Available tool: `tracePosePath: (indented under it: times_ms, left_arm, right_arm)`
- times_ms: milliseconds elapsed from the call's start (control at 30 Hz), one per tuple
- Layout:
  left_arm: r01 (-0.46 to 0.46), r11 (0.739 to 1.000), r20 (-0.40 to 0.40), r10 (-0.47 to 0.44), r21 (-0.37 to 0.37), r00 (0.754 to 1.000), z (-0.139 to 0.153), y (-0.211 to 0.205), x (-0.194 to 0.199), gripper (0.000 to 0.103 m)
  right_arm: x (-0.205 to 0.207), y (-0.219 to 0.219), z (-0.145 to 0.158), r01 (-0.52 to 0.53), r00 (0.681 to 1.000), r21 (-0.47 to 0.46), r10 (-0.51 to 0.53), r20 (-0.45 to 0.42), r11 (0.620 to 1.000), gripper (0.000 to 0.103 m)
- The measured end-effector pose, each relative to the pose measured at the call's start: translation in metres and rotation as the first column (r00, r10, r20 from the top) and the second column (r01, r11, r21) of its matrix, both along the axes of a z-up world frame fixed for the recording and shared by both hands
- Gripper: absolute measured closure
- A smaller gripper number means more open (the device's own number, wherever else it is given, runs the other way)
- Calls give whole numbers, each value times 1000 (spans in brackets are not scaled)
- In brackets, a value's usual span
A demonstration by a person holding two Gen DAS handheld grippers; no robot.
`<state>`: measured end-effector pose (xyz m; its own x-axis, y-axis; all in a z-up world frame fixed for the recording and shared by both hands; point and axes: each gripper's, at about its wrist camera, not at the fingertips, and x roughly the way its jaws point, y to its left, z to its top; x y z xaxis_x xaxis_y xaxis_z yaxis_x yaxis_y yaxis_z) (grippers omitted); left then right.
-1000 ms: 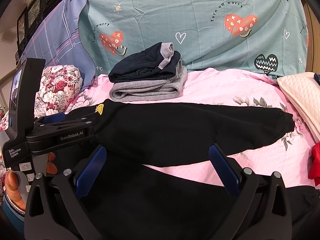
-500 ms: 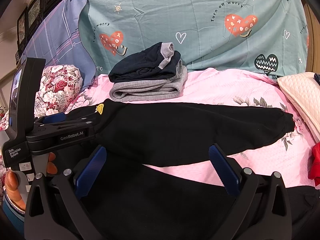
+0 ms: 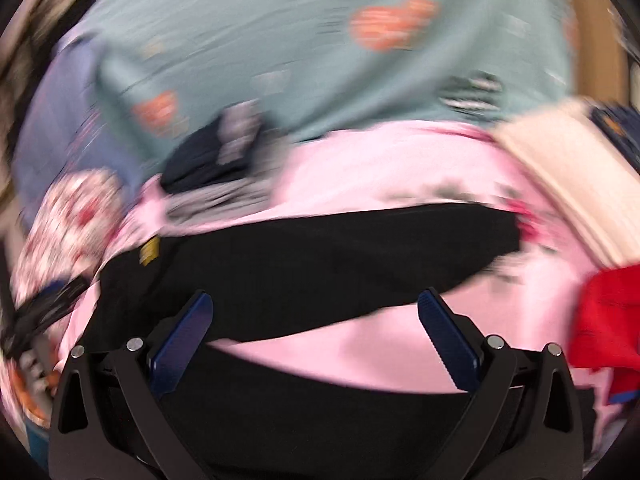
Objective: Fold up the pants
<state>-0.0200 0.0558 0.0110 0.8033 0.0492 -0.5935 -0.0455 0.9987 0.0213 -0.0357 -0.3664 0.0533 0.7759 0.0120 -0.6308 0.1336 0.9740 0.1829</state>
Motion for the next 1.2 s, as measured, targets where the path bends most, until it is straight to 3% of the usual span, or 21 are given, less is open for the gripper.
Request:
tracePosePath:
  times_ms: [100, 167, 233, 300, 700, 800, 833, 867, 1100, 1200]
  left_arm:
    - [-59, 998, -16, 59, 18, 998, 0, 26, -4, 2]
    - [-98, 995, -28, 99, 34, 995, -2, 42, -8, 2]
    - [-138, 989, -42, 141, 51, 989, -4, 58, -10, 2]
    - [-169, 984, -57, 172, 62, 983, -5, 69, -13, 2]
    - [-260, 961, -102, 268, 91, 958, -16, 106, -18, 2]
    - [-267, 960, -125, 276, 89, 953, -22, 110, -13, 2]
    - [-270, 958, -131, 281, 94, 951, -24, 113, -11, 2]
    - [-274, 957, -135, 285, 96, 949, -24, 115, -9, 2]
    - [-304, 951, -163, 308, 50, 937, -17, 149, 7, 2]
    - [-300, 954, -175, 300, 25, 938, -16, 157, 10, 2]
  right_arm:
    - [1, -86, -15, 155, 987, 145, -149, -53, 977, 2]
    - [7, -111, -28, 202, 977, 159, -187, -101, 966, 18]
    - [16, -128, -47, 215, 971, 200, -187, -151, 956, 25]
    - [29, -133, -57, 222, 968, 228, -185, -171, 948, 34]
    - [97, -133, -90, 239, 961, 219, -199, -190, 946, 35]
    - [99, -126, -87, 246, 958, 160, -214, -193, 956, 56]
    - [97, -128, -86, 234, 962, 176, -202, -182, 956, 88]
    - [94, -136, -85, 191, 976, 294, -149, -159, 936, 95]
    - [73, -158, -25, 204, 978, 268, -210, -4, 942, 95]
    - [78, -178, -23, 260, 966, 216, -251, -66, 941, 94]
